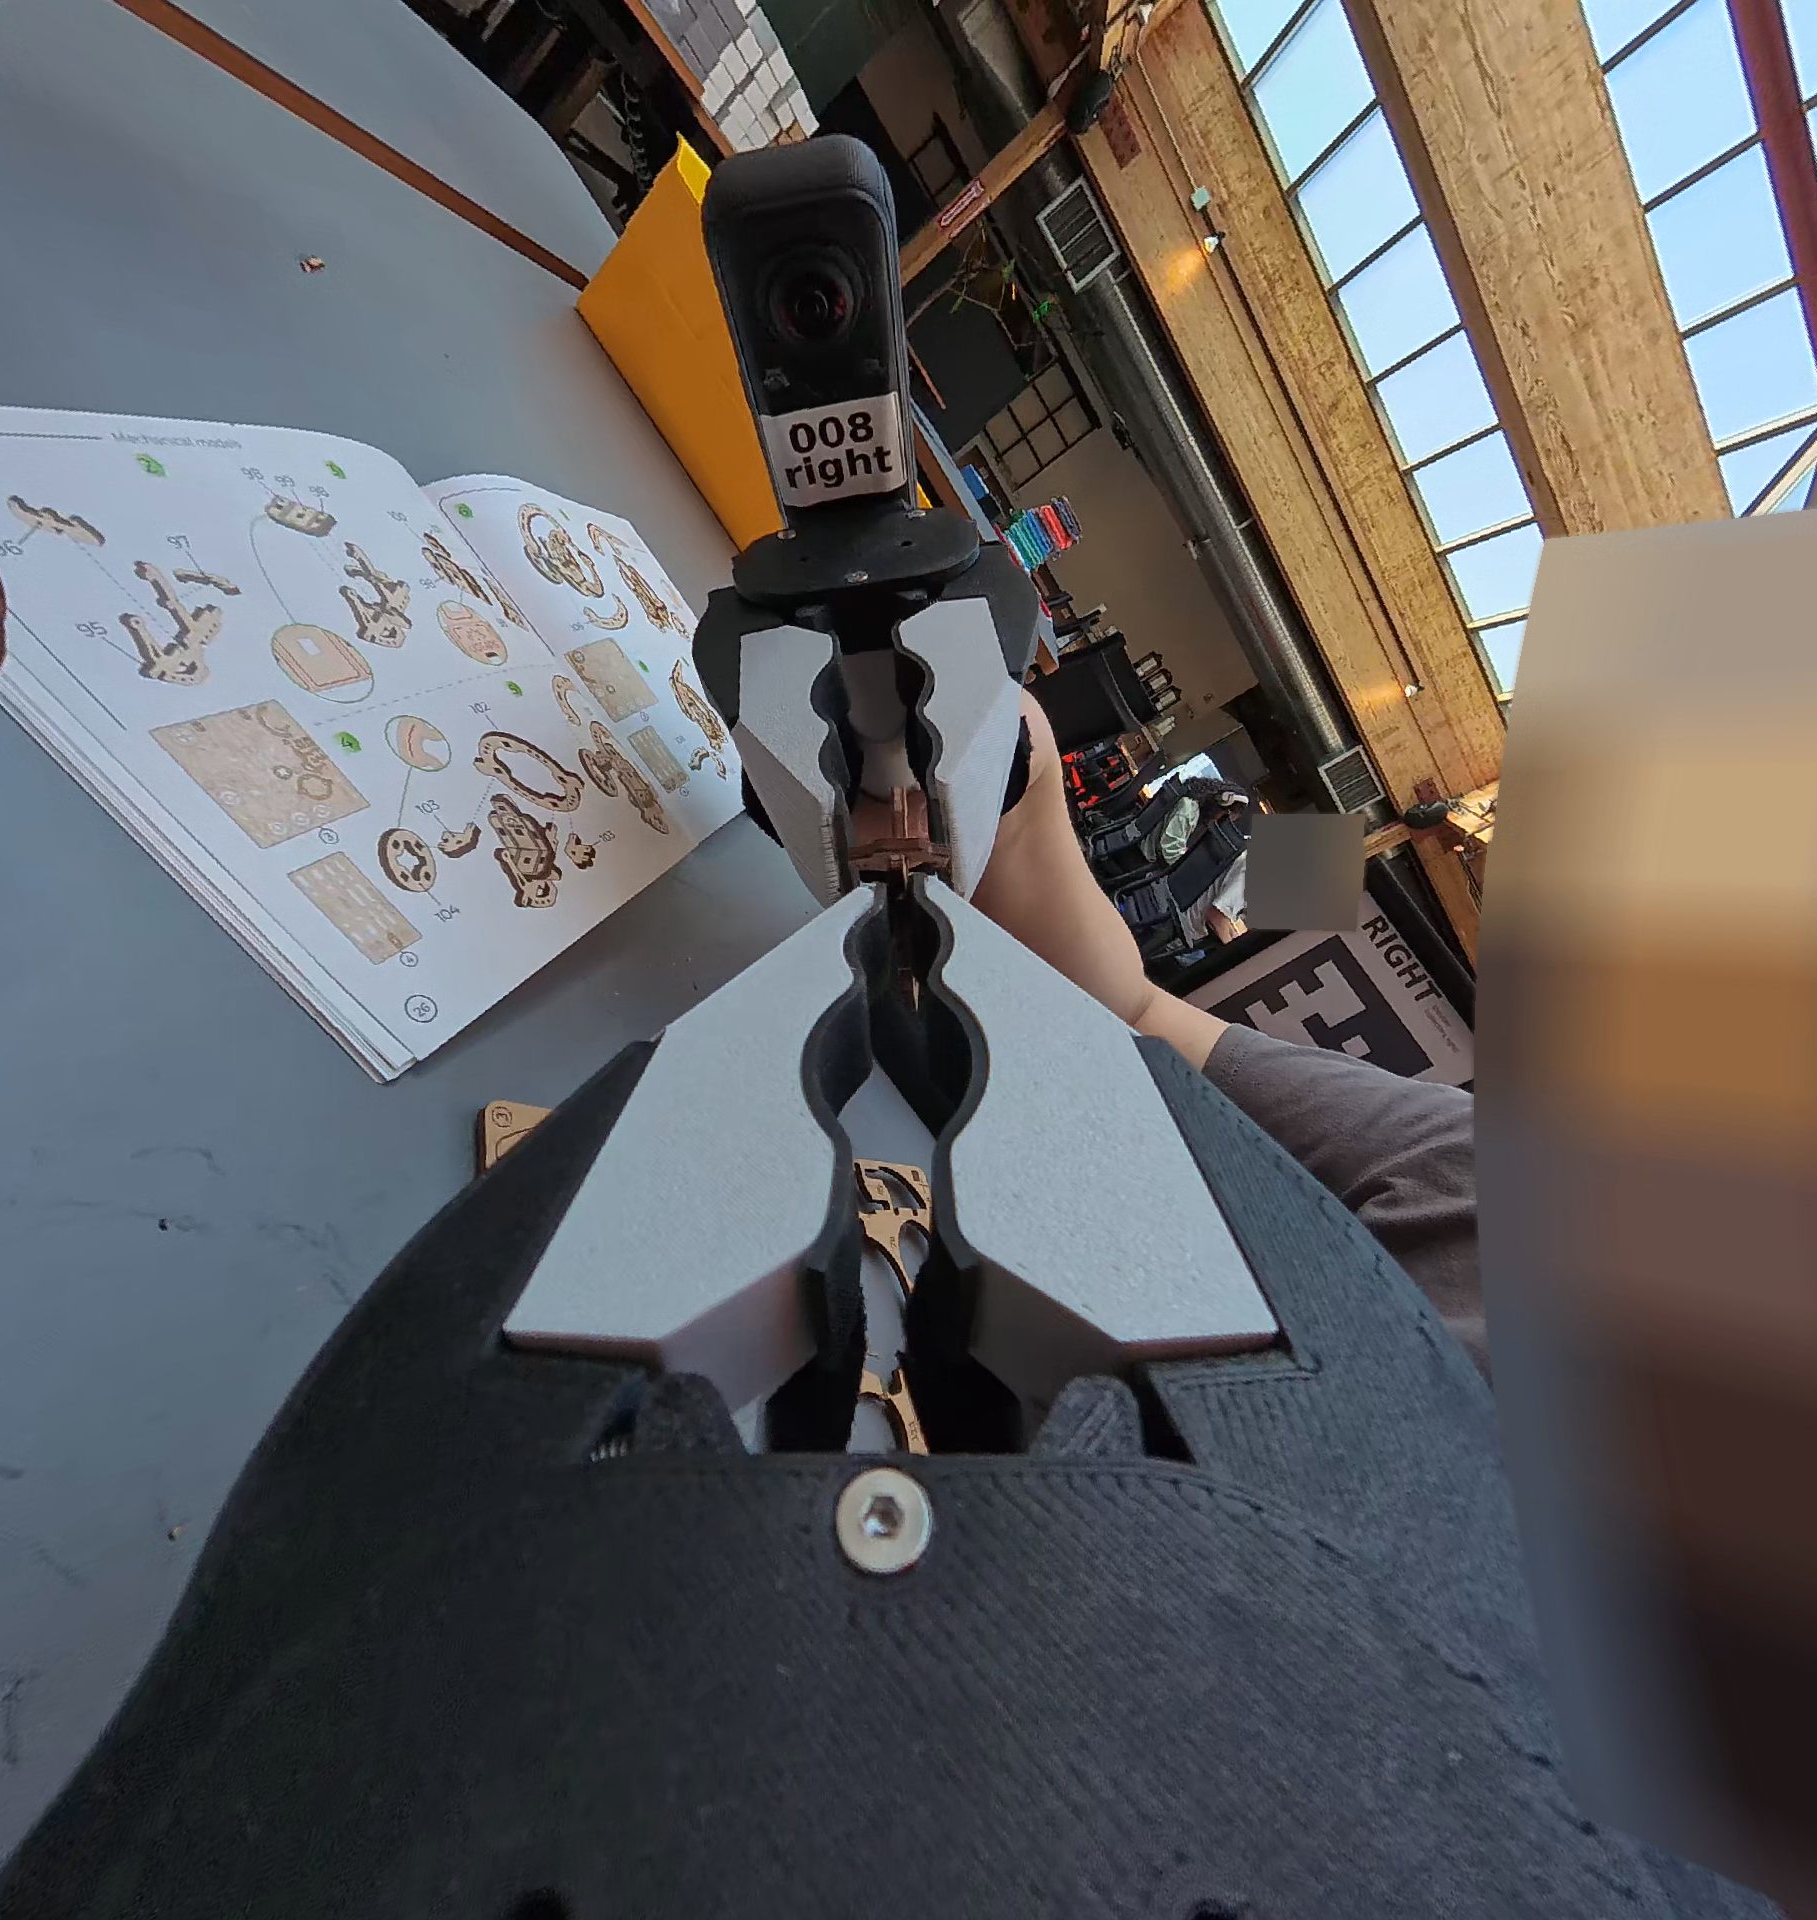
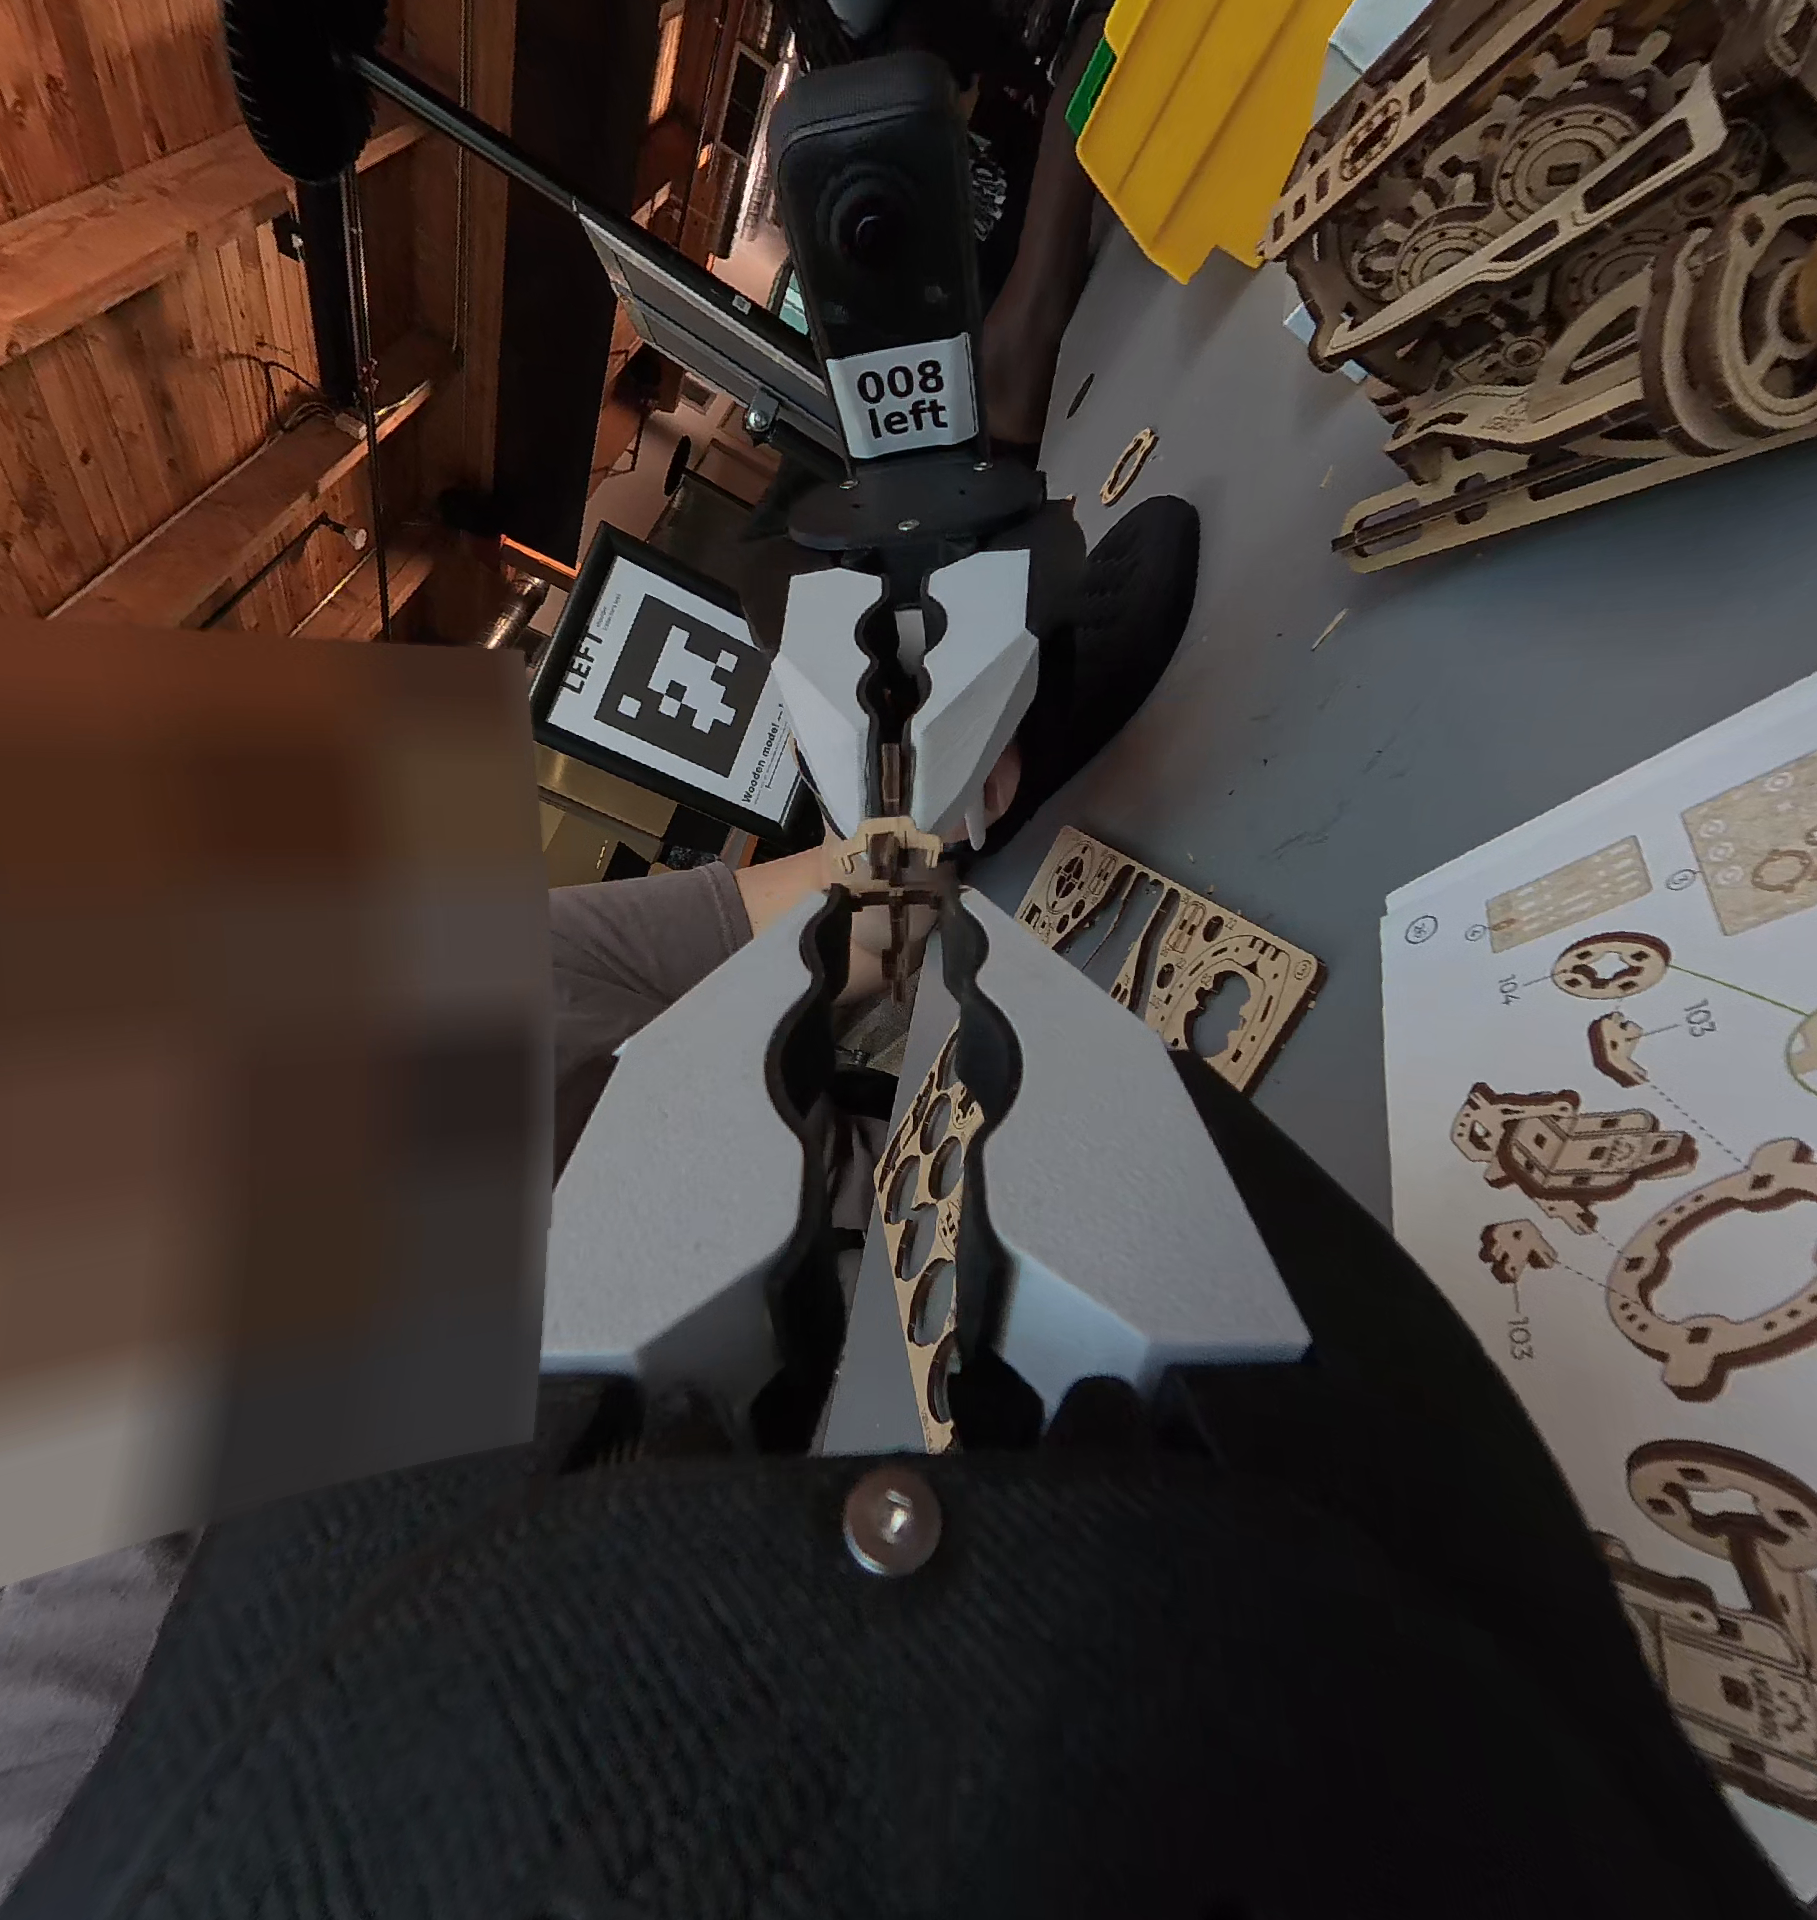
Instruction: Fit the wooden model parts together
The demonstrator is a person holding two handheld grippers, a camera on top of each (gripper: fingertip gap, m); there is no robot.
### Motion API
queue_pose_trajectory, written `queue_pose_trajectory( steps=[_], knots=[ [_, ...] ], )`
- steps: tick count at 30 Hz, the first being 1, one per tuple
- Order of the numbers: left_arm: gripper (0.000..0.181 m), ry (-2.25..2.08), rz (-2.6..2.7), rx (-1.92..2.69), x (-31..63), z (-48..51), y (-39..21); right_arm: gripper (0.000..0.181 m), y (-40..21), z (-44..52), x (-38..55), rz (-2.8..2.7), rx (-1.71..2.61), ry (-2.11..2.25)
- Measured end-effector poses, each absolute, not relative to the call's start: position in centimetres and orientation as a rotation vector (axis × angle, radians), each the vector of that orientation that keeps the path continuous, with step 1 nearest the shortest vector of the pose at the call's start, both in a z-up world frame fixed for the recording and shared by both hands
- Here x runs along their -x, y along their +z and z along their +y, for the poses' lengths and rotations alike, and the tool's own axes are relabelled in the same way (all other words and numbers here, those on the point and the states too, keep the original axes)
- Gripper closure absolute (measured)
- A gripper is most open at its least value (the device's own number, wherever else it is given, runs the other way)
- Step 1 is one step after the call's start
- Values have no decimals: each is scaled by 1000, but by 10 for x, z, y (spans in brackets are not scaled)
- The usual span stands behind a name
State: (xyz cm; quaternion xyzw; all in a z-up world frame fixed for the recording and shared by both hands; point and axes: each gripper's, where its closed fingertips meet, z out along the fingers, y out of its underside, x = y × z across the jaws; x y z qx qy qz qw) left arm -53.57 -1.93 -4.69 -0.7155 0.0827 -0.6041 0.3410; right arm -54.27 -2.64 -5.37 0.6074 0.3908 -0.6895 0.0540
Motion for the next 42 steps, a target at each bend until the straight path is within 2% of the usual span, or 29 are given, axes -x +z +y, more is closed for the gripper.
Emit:
queue_pose_trajectory(
  steps=[16,42],
  knots=[
    [181,-1509,169,1760,549,-13,-32,166,-40,-20,555,1320,-2051,-2155],
    [181,-1489,159,1665,556,-11,-15,164,-24,-20,562,1416,-2031,-2294]
  ],
)
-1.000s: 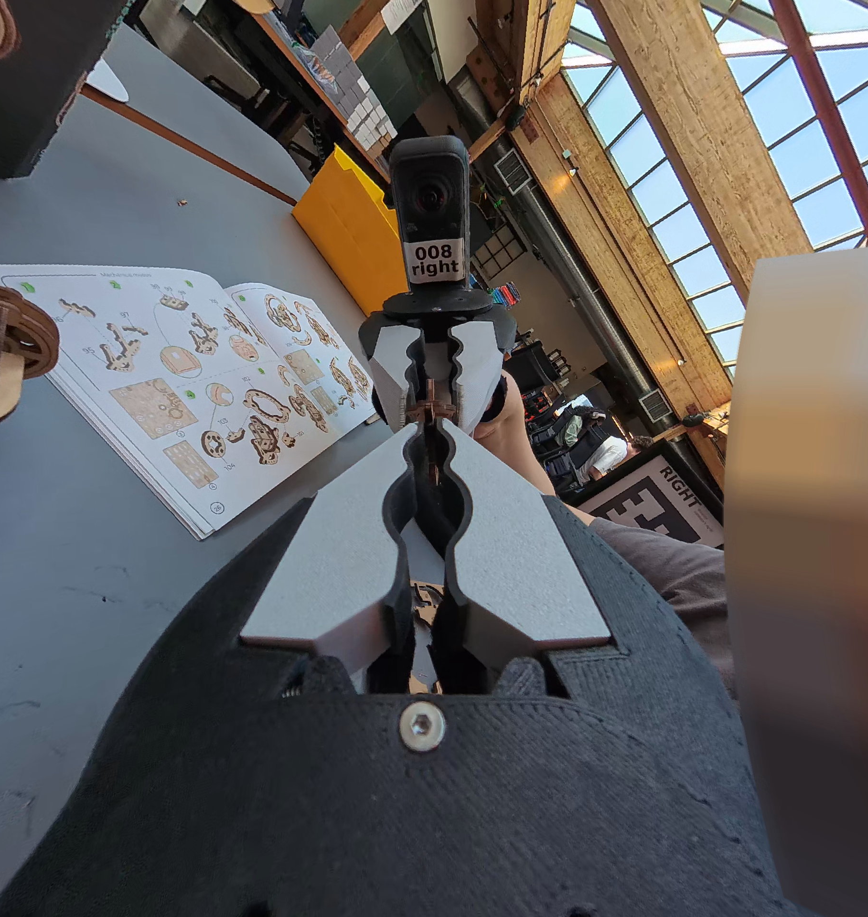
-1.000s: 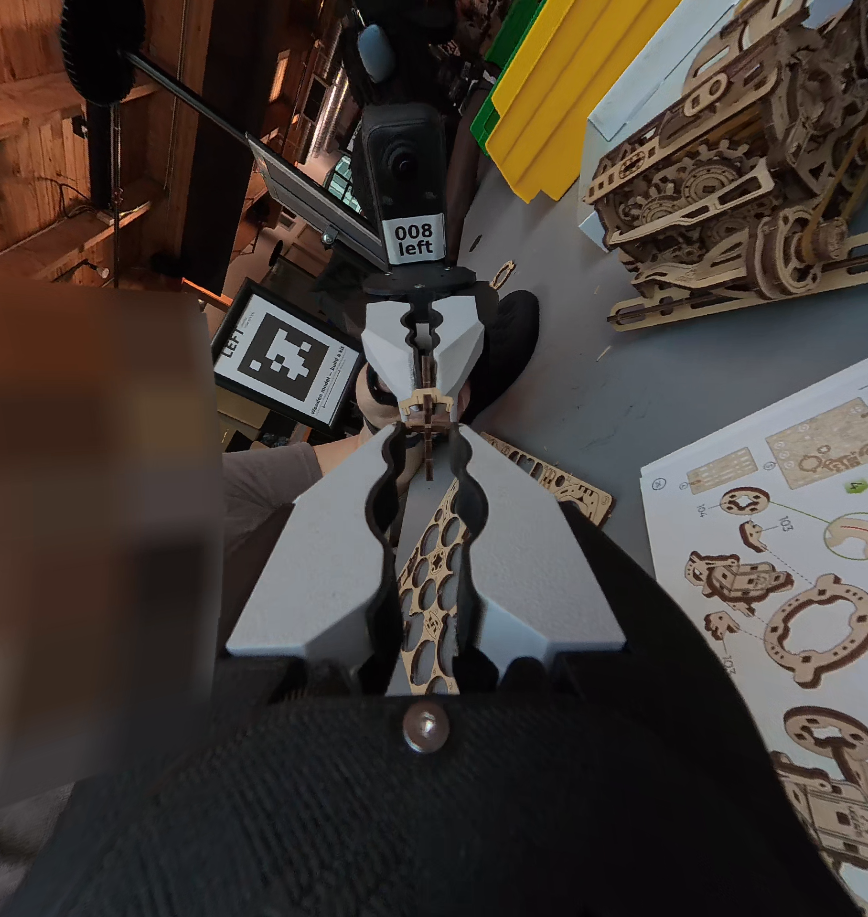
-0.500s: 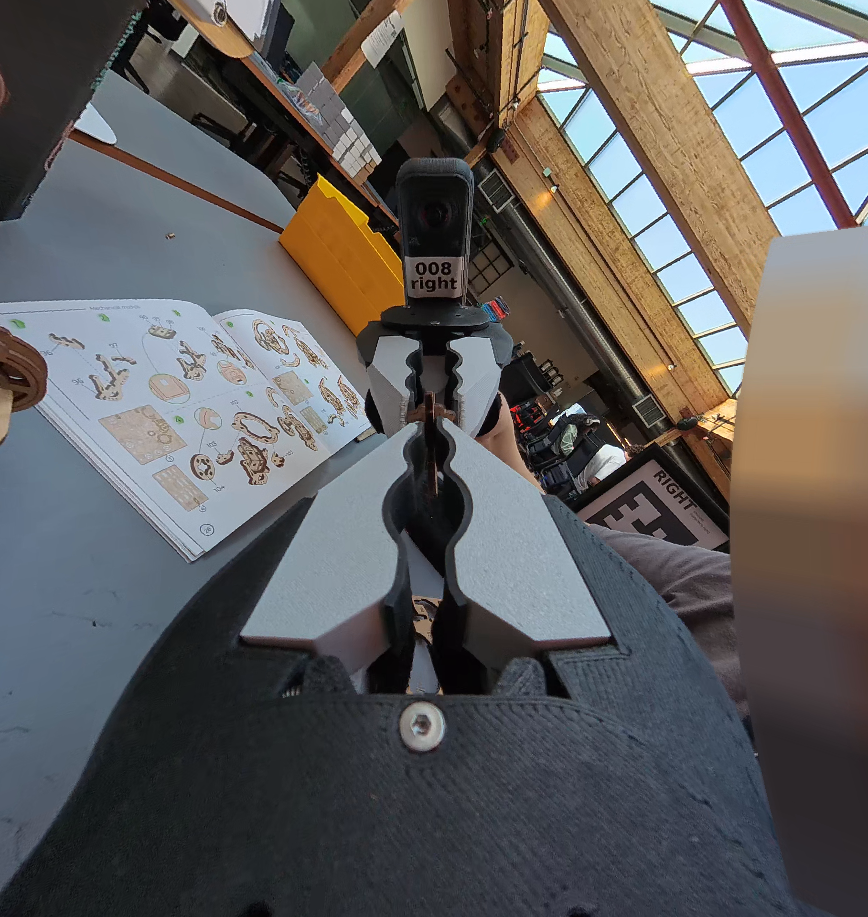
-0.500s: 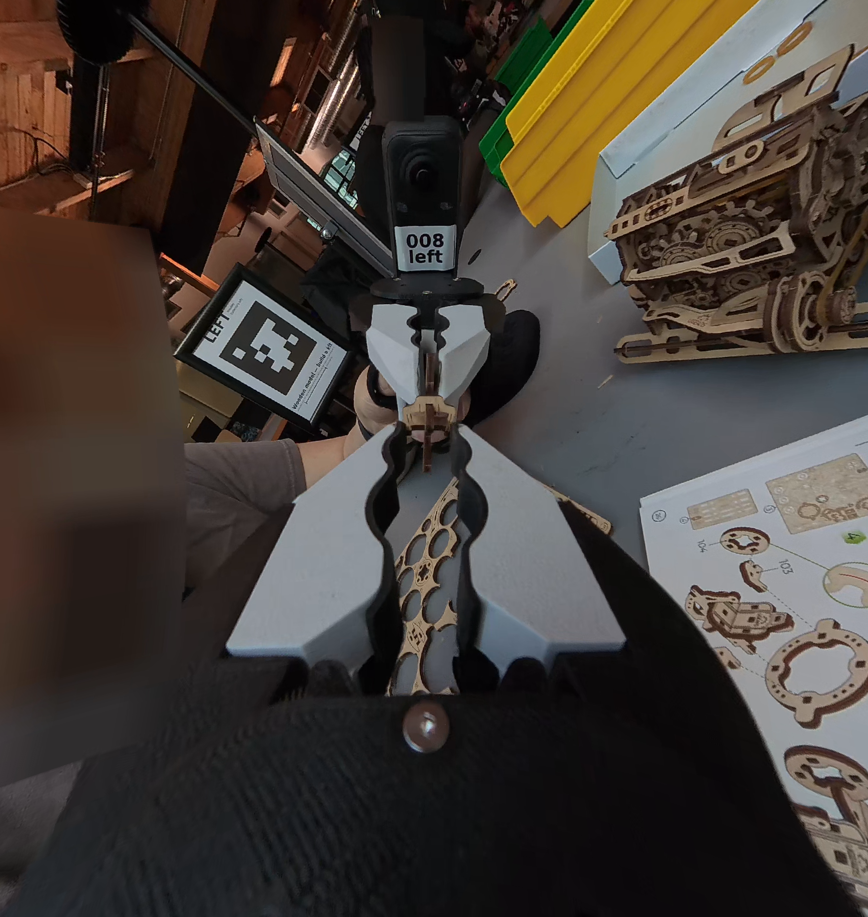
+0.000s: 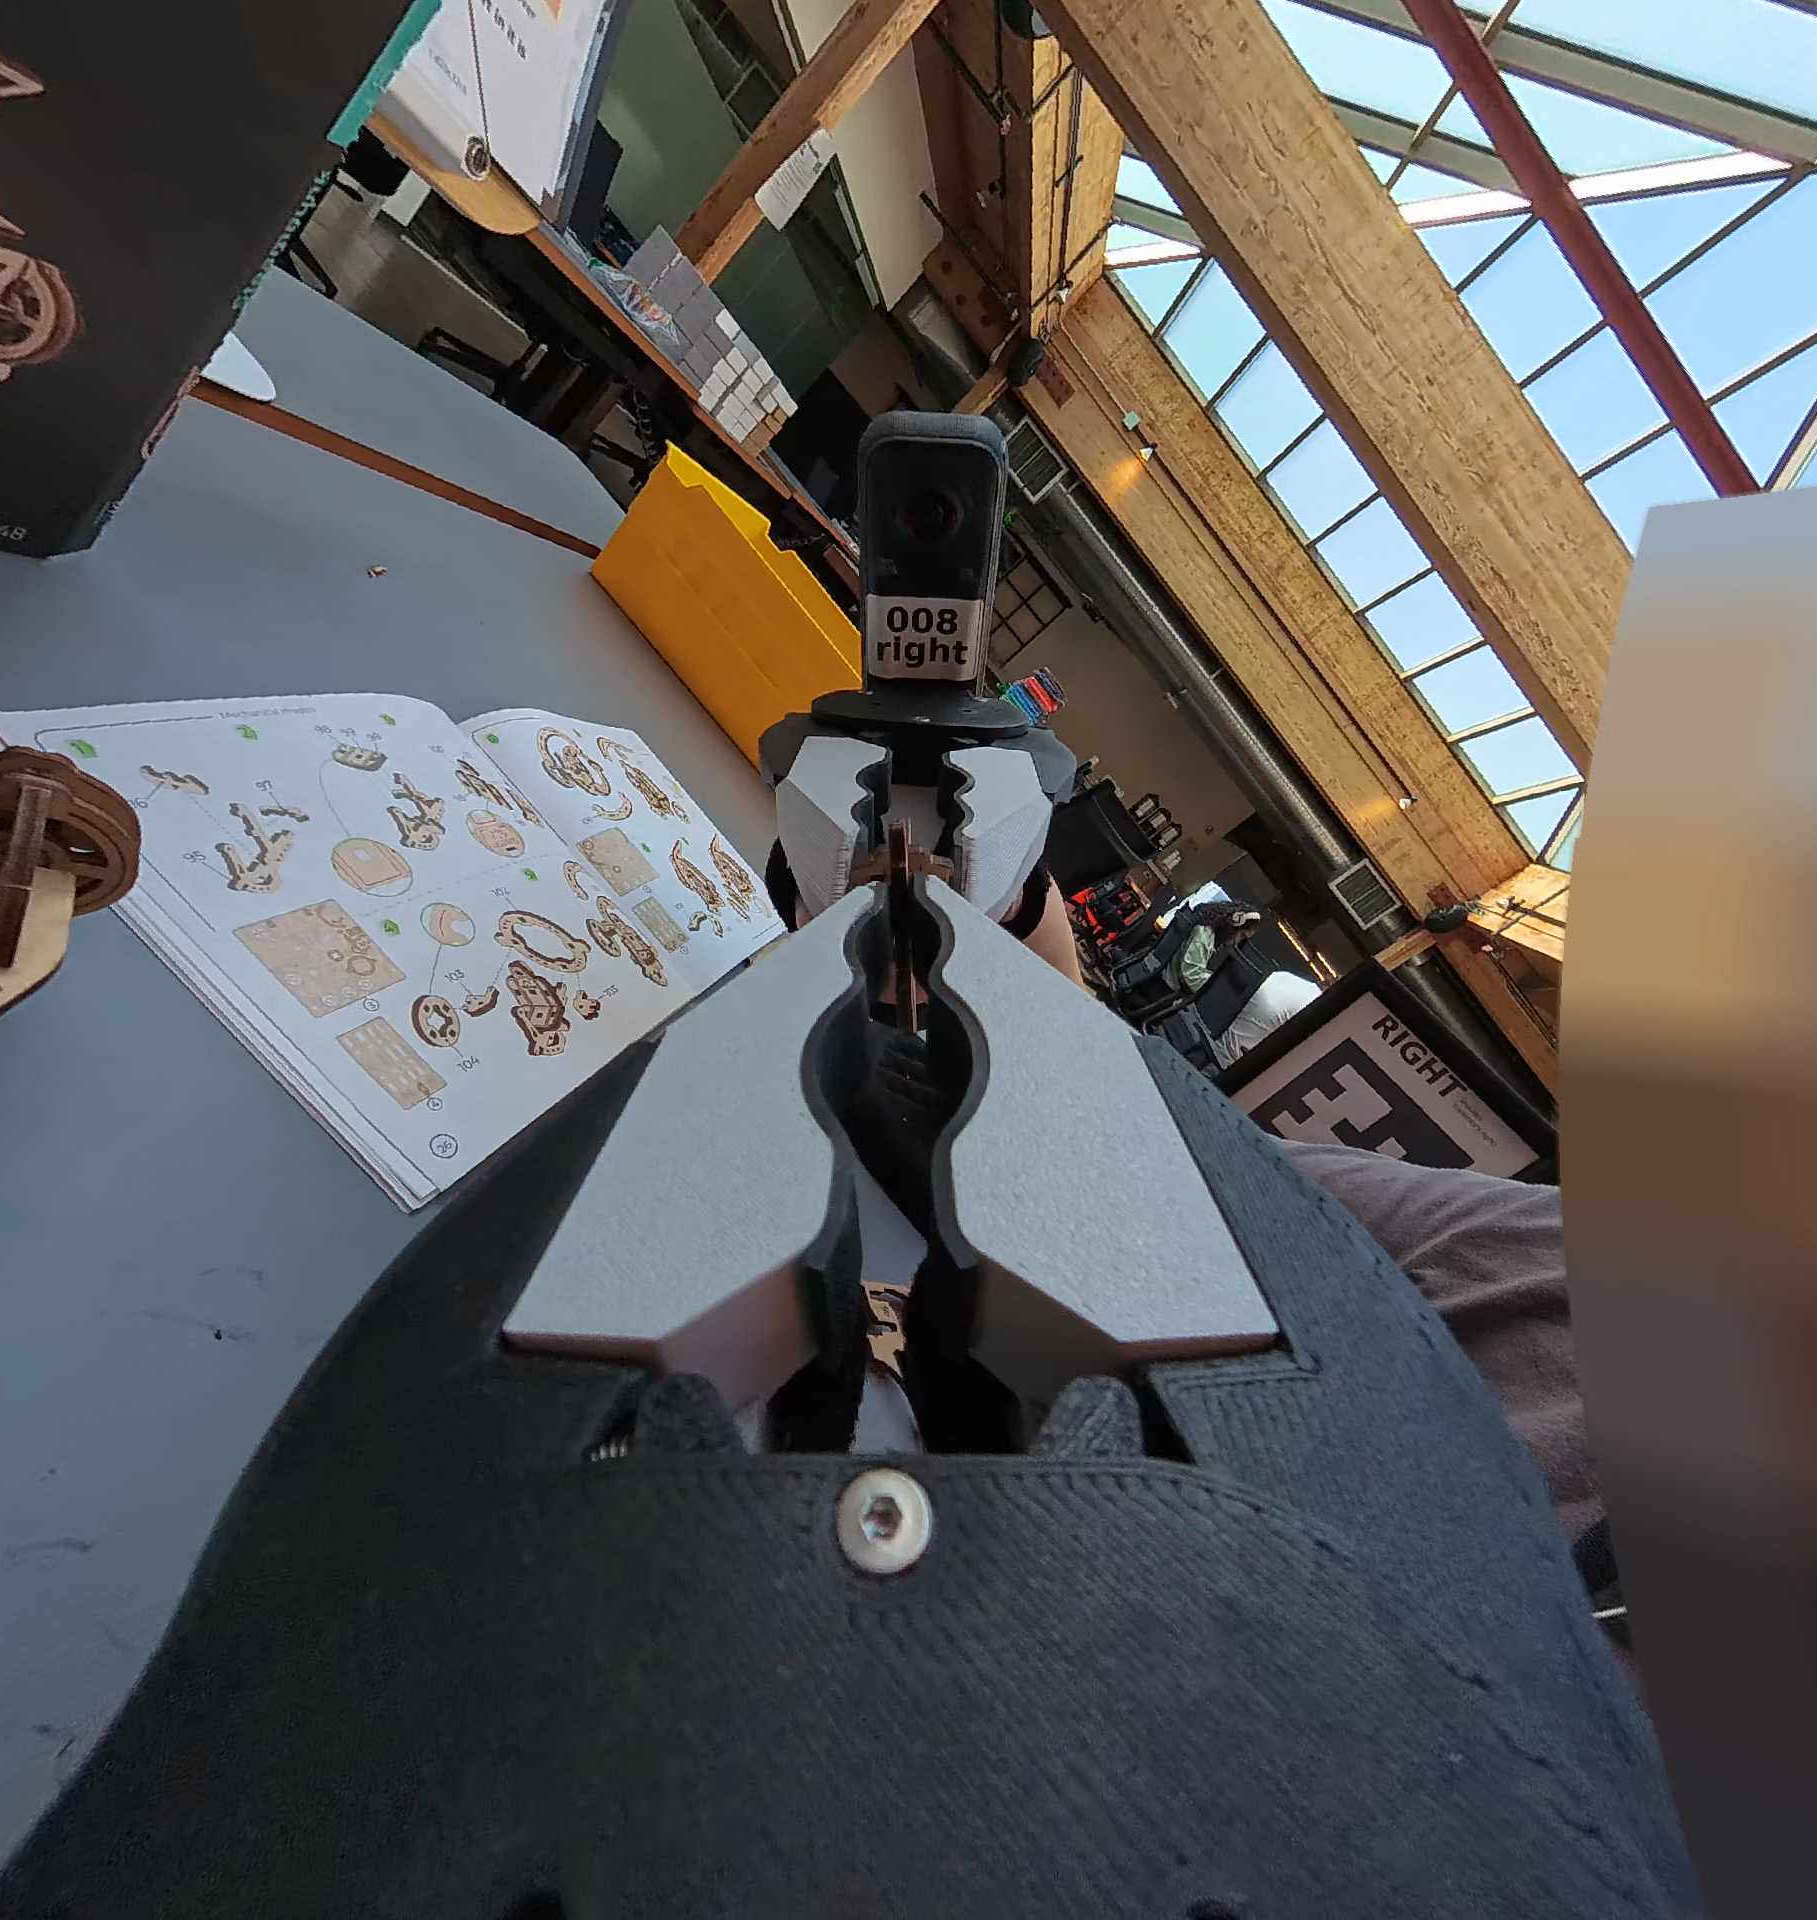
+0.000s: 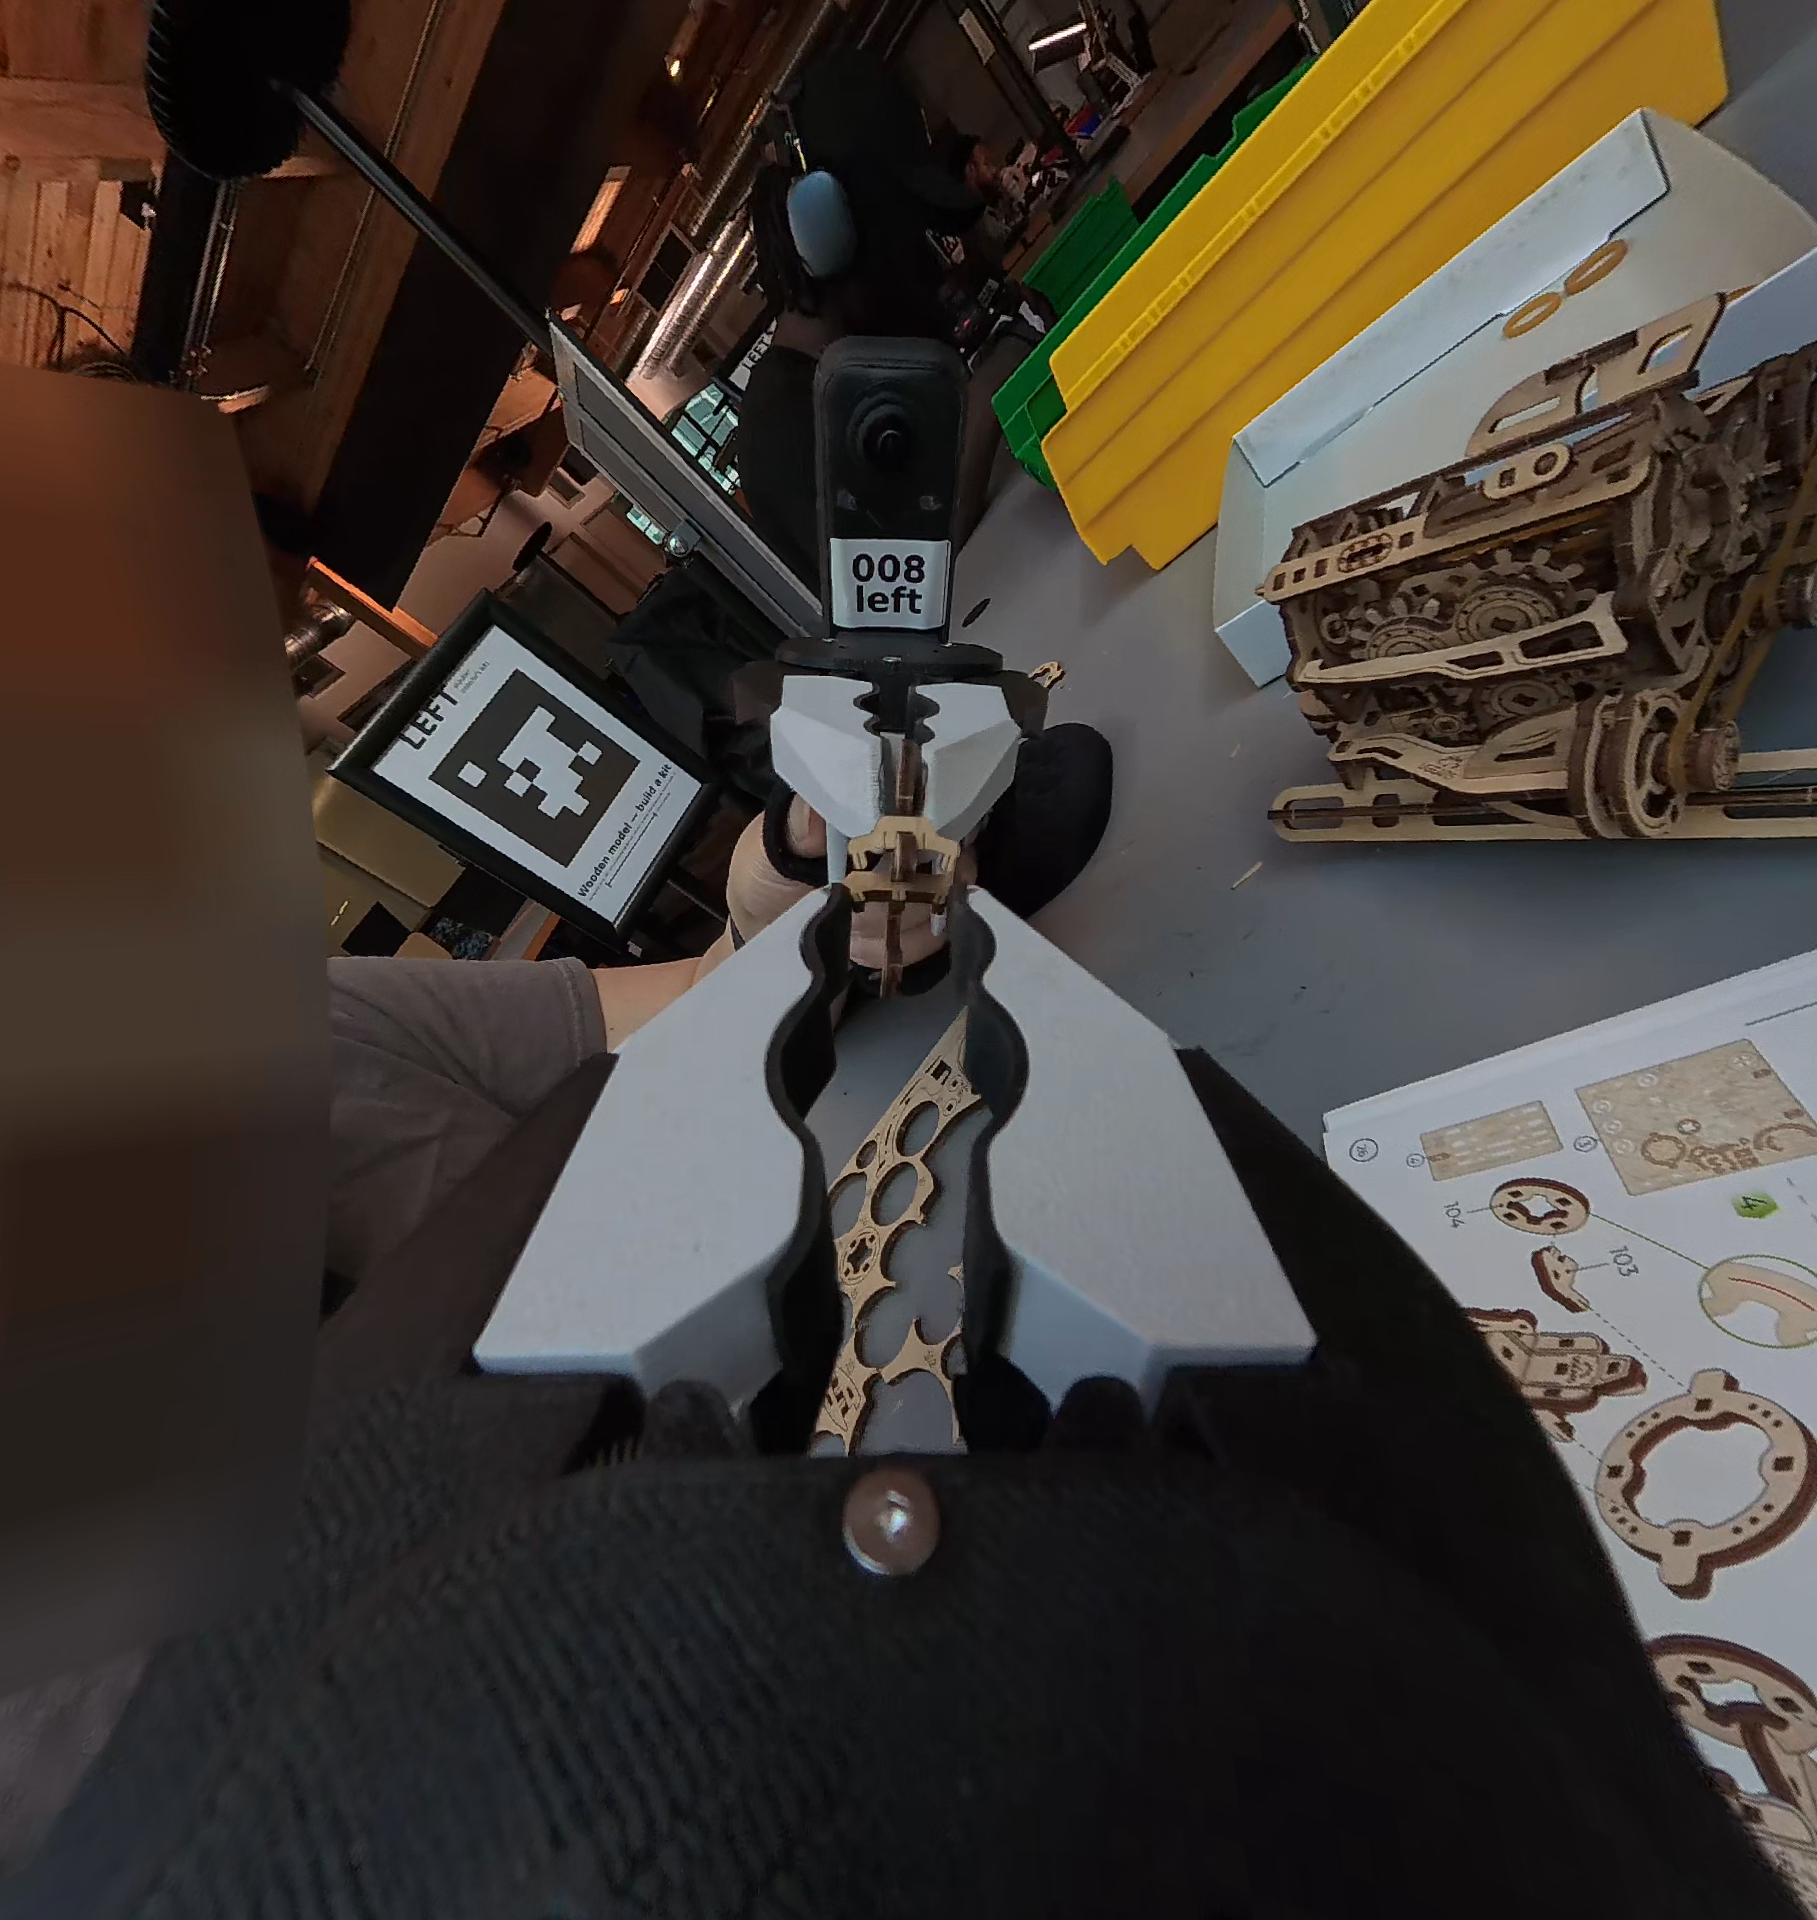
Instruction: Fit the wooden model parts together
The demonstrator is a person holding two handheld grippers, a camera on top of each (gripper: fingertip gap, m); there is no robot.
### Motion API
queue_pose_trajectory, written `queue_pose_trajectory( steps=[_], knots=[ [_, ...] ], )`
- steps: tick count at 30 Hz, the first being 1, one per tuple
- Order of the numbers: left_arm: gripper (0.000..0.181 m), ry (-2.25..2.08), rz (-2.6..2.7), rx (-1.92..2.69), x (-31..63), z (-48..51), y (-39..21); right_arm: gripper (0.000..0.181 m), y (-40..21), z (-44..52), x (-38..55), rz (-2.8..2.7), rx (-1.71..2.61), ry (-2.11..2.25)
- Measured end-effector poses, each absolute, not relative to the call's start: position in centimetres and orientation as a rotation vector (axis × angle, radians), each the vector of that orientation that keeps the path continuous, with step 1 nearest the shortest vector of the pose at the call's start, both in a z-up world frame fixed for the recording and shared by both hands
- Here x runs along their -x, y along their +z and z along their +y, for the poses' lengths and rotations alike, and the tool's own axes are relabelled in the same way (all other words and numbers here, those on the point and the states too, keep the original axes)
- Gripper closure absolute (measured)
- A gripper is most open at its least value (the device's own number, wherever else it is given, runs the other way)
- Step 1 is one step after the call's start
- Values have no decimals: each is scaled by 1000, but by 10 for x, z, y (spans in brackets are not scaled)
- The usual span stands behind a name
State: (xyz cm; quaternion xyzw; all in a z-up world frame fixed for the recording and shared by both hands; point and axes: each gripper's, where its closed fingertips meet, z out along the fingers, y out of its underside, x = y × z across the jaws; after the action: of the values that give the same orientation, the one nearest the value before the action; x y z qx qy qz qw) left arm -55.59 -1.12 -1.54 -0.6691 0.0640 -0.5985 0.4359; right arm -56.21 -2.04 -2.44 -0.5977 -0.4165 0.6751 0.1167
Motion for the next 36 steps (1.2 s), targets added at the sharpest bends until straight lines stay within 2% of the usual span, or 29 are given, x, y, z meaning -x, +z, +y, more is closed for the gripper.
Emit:
queue_pose_trajectory(
  steps=[2,20,31,36],
  knots=[
    [181,-1487,154,1658,557,-11,-15,160,-25,-19,562,-1219,1749,1953],
    [181,-1385,175,1542,568,-12,7,156,2,-8,557,-1187,1568,1844],
    [181,-1344,103,1255,593,-20,62,148,75,-25,543,-1317,1147,1144],
    [181,-1281,100,1104,600,-23,115,146,124,-49,544,-1327,974,866]
  ],
)
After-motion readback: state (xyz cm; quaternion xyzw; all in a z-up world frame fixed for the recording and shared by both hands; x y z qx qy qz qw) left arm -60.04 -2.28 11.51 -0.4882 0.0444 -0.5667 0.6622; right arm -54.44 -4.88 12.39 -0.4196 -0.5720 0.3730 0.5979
